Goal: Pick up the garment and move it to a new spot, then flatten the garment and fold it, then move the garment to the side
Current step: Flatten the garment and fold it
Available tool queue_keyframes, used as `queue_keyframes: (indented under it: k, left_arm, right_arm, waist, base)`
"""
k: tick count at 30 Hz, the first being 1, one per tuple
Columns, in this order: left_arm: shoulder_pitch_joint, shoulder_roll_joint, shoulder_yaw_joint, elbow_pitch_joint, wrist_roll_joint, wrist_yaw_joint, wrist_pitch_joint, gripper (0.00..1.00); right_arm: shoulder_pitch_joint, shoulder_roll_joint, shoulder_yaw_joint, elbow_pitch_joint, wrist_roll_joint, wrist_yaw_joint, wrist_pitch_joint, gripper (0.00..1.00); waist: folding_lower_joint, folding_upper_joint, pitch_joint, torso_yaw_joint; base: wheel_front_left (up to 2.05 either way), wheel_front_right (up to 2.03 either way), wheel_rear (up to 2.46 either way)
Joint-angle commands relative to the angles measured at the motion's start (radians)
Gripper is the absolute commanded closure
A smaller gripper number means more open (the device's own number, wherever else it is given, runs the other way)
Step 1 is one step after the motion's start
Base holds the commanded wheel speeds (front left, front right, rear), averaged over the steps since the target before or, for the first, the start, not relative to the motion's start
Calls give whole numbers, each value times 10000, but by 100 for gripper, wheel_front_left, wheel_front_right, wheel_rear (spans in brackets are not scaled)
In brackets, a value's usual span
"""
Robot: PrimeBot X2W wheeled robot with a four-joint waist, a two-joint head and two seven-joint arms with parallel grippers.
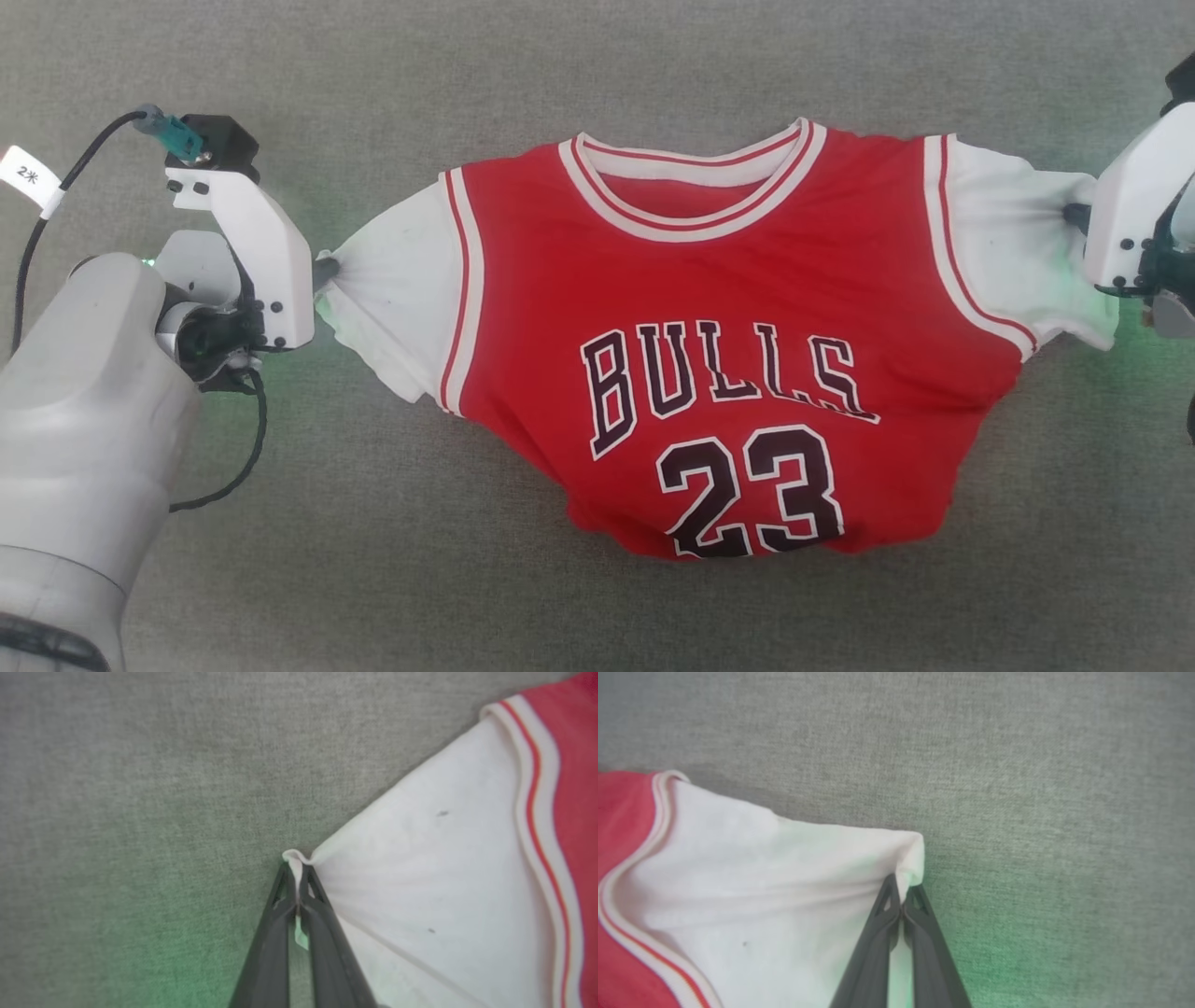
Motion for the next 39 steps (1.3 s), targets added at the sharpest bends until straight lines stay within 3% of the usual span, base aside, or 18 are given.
queue_keyframes:
  k: [1,26,39]
  left_arm:
    - [292,-70,-223,448,67,125,-48,100]
    - [-3144,1115,-245,-640,320,205,-301,100]
    - [-4244,1373,-230,-646,579,432,-510,100]
  right_arm:
    - [381,286,250,326,128,7,219,100]
    - [-1907,-347,1796,-2342,1702,4,-1118,100]
    - [-3210,-513,2797,-2193,1913,4,-2016,100]
  waist:
    - [0,-1,-114,-49]
    - [0,-1,-2904,-1106]
    - [0,-1,-3884,-1315]
  base:
    - [0,0,0]
    - [0,0,0]
    - [0,0,0]
